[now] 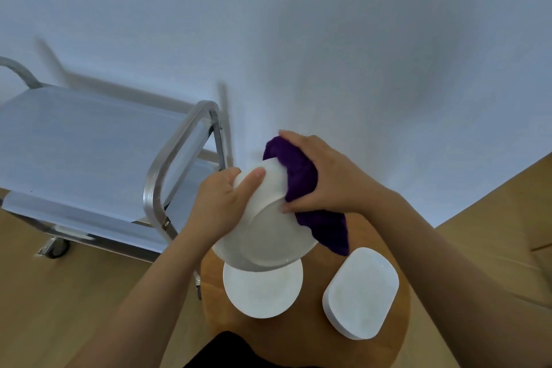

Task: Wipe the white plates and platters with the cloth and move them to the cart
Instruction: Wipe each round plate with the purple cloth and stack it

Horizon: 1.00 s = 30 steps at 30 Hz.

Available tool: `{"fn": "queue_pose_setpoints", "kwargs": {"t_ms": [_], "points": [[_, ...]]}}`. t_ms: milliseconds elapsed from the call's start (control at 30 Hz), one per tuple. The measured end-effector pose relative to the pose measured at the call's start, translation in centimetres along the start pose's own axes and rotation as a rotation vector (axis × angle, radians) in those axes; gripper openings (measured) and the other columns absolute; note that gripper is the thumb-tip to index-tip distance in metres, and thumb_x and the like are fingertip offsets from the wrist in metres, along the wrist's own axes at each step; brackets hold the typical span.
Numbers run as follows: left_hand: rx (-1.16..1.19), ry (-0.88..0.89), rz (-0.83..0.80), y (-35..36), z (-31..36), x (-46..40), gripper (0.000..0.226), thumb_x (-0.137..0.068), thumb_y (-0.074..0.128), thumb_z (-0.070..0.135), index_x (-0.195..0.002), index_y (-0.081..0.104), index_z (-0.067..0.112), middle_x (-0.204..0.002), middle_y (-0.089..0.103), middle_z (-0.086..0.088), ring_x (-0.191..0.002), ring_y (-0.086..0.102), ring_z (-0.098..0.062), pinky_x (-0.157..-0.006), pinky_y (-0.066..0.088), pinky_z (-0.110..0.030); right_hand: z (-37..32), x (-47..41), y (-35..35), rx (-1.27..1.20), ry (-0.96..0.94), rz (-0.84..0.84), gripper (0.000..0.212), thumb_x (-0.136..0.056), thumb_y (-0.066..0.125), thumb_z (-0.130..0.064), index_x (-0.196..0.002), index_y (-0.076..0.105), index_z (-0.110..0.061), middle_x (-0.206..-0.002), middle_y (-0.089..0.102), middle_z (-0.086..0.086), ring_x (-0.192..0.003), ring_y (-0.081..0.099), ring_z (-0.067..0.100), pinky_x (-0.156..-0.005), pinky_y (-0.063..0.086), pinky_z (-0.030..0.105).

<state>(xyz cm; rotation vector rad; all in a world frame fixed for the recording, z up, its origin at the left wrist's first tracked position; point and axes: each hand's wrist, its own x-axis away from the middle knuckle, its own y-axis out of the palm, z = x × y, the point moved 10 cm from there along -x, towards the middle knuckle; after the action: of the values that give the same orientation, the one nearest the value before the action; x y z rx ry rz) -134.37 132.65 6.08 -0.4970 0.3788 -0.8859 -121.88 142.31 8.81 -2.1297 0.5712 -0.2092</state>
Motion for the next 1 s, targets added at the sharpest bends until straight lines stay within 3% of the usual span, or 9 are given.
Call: {"fn": "queue_pose_setpoints", "kwargs": {"t_ms": [100,200,400,500,567,667,833,900,1000], "points": [[0.121,-0.011,0.121,-2.2,0.1,0.1,0.061,-0.072,0.049,0.063,-0.062,0.048,0.003,-0.054,0.042,0.0,-0.044,0.039,-0.004,-0.045,0.034,-0.015,2.0,0.7,-1.4,-0.398,0.097,0.192,0.099,-0.055,0.085,-0.04,-0.136,0.029,-0.045,-0.13,0.043,-0.024,-0.114,0.048,-0.003,-0.094,0.048,0.026],[0.253,-0.08,0.181,-3.3,-0.8,0.1,0.051,-0.084,0.056,0.053,-0.057,0.044,0.012,-0.046,0.039,0.009,-0.04,0.037,-0.002,-0.041,0.031,-0.01,3.8,1.9,-1.8,-0.733,0.145,0.375,0.089,-0.054,0.083,-0.032,-0.131,0.039,-0.035,-0.123,0.051,-0.016,-0.105,0.057,-0.001,-0.079,0.053,0.022],[0.705,-0.439,0.366,-1.8,-3.4,1.8,0.043,-0.087,0.047,0.059,-0.058,0.065,0.032,-0.054,0.062,0.017,-0.055,0.06,-0.001,-0.06,0.049,-0.029,7.6,4.7,2.3,-1.187,0.427,0.746,0.081,-0.052,0.078,-0.042,-0.123,0.049,-0.017,-0.114,0.062,0.008,-0.098,0.065,0.023,-0.074,0.057,0.033],[0.809,-0.368,0.139,0.5,-2.7,2.1,0.037,-0.081,0.051,0.067,-0.07,0.072,0.04,-0.072,0.072,0.014,-0.07,0.069,-0.006,-0.057,0.053,-0.026,8.5,4.4,1.5,-1.28,0.46,0.706,0.068,-0.061,0.078,-0.033,-0.12,0.053,-0.01,-0.102,0.066,0.011,-0.085,0.067,0.023,-0.067,0.055,0.032],[0.949,-0.324,-0.273,1.8,-1.1,1.9,0.046,-0.066,0.063,0.072,-0.09,0.076,0.035,-0.092,0.075,0.001,-0.088,0.071,-0.018,-0.061,0.056,-0.027,8.8,4.1,0.3,-1.276,0.457,0.56,0.051,-0.068,0.075,-0.031,-0.112,0.058,-0.011,-0.095,0.068,0.01,-0.082,0.067,0.024,-0.066,0.054,0.033],[1.06,-0.374,-0.733,3.5,0.7,2.4,0.066,-0.052,0.083,0.06,-0.099,0.076,0.015,-0.091,0.074,-0.008,-0.08,0.071,-0.023,-0.063,0.057,-0.031,8.2,3.3,-0.5,-1.106,0.449,0.311,0.043,-0.073,0.073,-0.03,-0.11,0.059,-0.013,-0.094,0.069,0.009,-0.081,0.067,0.023,-0.065,0.055,0.031],[1.145,-0.495,-0.664,5.3,0.7,1.7,0.074,-0.035,0.095,0.038,-0.099,0.074,0.008,-0.093,0.073,-0.014,-0.079,0.072,-0.026,-0.06,0.058,-0.033,7.7,2.5,-1.7,-0.941,0.462,0.355,0.039,-0.072,0.077,-0.03,-0.107,0.061,-0.02,-0.097,0.07,0.005,-0.082,0.068,0.021,-0.064,0.054,0.028],[1.169,-0.448,-0.619,5.2,0.9,1.5,0.058,-0.048,0.09,0.043,-0.094,0.077,0.011,-0.093,0.074,-0.012,-0.082,0.072,-0.024,-0.062,0.058,-0.032,8.2,3.0,-2.2,-0.916,0.455,0.463,0.044,-0.072,0.076,-0.037,-0.111,0.06,-0.026,-0.102,0.069,0.0,-0.088,0.068,0.018,-0.071,0.056,0.03],[1.194,-0.398,-0.498,4.8,0.4,1.0,0.032,-0.08,0.056,0.042,-0.087,0.079,0.021,-0.093,0.075,-0.006,-0.083,0.072,-0.021,-0.063,0.058,-0.032,8.8,4.4,-0.8,-0.937,0.477,0.564,0.059,-0.067,0.07,-0.044,-0.122,0.053,-0.029,-0.111,0.065,0.0,-0.095,0.066,0.017,-0.08,0.055,0.034]]}}
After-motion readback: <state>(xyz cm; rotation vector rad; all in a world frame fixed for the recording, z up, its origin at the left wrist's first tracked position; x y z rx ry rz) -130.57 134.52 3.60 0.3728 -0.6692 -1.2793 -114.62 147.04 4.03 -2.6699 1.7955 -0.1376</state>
